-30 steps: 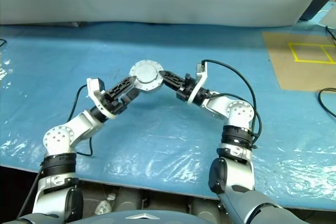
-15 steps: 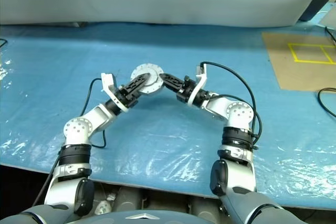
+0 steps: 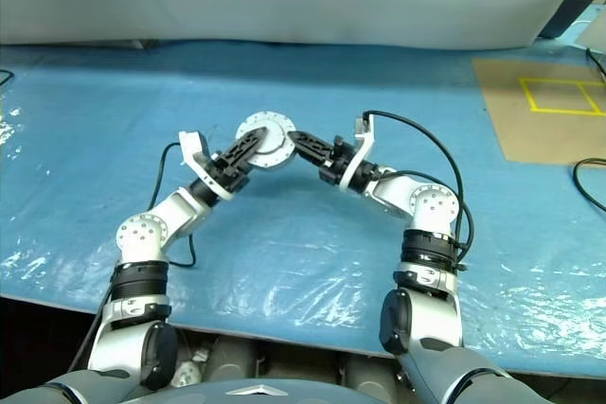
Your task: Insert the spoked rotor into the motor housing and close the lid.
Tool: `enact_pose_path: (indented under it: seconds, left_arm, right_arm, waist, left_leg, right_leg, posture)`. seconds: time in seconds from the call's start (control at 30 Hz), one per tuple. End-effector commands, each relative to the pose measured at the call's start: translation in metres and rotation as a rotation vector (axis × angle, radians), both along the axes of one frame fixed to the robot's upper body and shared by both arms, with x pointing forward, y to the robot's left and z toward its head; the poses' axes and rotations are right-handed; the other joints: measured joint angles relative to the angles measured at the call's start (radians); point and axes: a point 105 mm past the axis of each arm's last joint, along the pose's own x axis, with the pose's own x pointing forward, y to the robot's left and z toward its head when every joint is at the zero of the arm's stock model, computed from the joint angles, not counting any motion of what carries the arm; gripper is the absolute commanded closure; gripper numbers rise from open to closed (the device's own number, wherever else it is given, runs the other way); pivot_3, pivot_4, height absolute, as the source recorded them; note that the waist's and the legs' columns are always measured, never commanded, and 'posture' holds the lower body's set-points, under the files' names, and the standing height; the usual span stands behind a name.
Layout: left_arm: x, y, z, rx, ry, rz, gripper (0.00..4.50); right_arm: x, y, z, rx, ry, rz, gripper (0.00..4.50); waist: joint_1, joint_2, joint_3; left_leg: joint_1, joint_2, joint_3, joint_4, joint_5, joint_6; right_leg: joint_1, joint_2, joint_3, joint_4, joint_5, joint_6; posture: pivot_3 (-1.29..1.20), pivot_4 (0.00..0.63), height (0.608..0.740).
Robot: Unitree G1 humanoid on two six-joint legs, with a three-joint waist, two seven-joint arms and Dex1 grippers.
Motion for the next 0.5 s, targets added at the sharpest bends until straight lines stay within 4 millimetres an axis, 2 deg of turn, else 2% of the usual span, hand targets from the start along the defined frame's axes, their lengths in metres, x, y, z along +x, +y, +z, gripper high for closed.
enact_pose_path:
  seconds: [0.03, 0.13, 0.23, 0.5]
  left_arm:
    - [-0.007, -0.010, 0.024, -0.029, -0.076, -0.052, 1.86]
    - [-0.003, -0.015, 0.021, -0.046, -0.011, -0.065, 1.86]
    - [-0.008, -0.021, 0.022, -0.071, 0.019, -0.106, 1.86]
    - [-0.009, -0.021, 0.020, -0.073, 0.057, -0.120, 1.86]
  right_arm:
    - [-0.003, 0.005, 0.011, 0.034, -0.024, 0.012, 3.37]
    - [-0.002, 0.006, 0.008, 0.031, -0.005, 0.006, 3.37]
    - [-0.001, 0.007, 0.007, 0.031, 0.007, -0.001, 3.37]
    - [-0.002, 0.009, 0.005, 0.027, 0.014, 0.009, 3.37]
  waist:
    - [0.000, 0.000, 0.000]
    - [0.000, 0.000, 0.000]
    - [0.000, 0.000, 0.000]
    - [0.000, 0.000, 0.000]
  left_leg:
    - [0.000, 0.000, 0.000, 0.000, 0.000, 0.000]
    - [0.000, 0.000, 0.000, 0.000, 0.000, 0.000]
    - [0.000, 0.000, 0.000, 0.000, 0.000, 0.000]
    - [0.000, 0.000, 0.000, 0.000, 0.000, 0.000]
  right_leg:
    - [0.000, 0.000, 0.000, 0.000, 0.000, 0.000]
    - [0.000, 0.000, 0.000, 0.000, 0.000, 0.000]
    - [0.000, 0.000, 0.000, 0.000, 0.000, 0.000]
    - [0.000, 0.000, 0.000, 0.000, 0.000, 0.000]
  posture:
    - [0.00, 0.150, 0.740]
    - [0.00, 0.150, 0.740]
    - [0.00, 0.150, 0.740]
    - [0.00, 0.150, 0.740]
